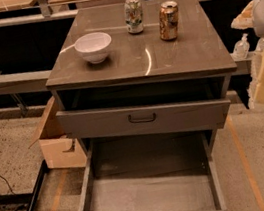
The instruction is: Place 7up can into middle drawer
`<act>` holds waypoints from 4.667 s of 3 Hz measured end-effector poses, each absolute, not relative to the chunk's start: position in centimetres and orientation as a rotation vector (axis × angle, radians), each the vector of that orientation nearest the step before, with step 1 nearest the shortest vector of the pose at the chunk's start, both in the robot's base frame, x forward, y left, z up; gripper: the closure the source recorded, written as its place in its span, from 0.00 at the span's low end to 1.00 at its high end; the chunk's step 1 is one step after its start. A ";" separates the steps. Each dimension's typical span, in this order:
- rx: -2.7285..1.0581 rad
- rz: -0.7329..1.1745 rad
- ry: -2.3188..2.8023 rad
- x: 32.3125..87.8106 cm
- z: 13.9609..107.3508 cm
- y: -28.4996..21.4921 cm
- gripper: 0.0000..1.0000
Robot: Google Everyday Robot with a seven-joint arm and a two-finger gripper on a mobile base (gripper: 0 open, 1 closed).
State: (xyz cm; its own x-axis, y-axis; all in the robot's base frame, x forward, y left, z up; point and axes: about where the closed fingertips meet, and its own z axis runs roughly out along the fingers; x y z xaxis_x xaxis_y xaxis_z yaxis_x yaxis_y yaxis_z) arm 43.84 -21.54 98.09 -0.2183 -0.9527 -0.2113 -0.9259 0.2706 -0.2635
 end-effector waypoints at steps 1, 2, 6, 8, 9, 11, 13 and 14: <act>-1.715 -0.114 2.219 43.8 98.1 -21.5 0.00; -1.614 -0.035 2.198 44.5 97.6 -21.1 0.00; -0.912 0.402 2.115 48.3 94.5 -20.4 0.00; -0.854 0.394 1.904 54.5 94.7 -17.0 0.00; -0.765 0.405 1.787 60.1 94.7 -15.4 0.00; -0.654 0.444 1.667 71.7 92.9 -9.8 0.00; -0.618 0.434 1.656 73.4 92.4 -9.2 0.00; -0.587 0.417 1.658 75.8 91.7 -8.7 0.00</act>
Offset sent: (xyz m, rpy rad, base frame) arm 0.0667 0.0075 -0.0071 0.8466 -0.2118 -0.2989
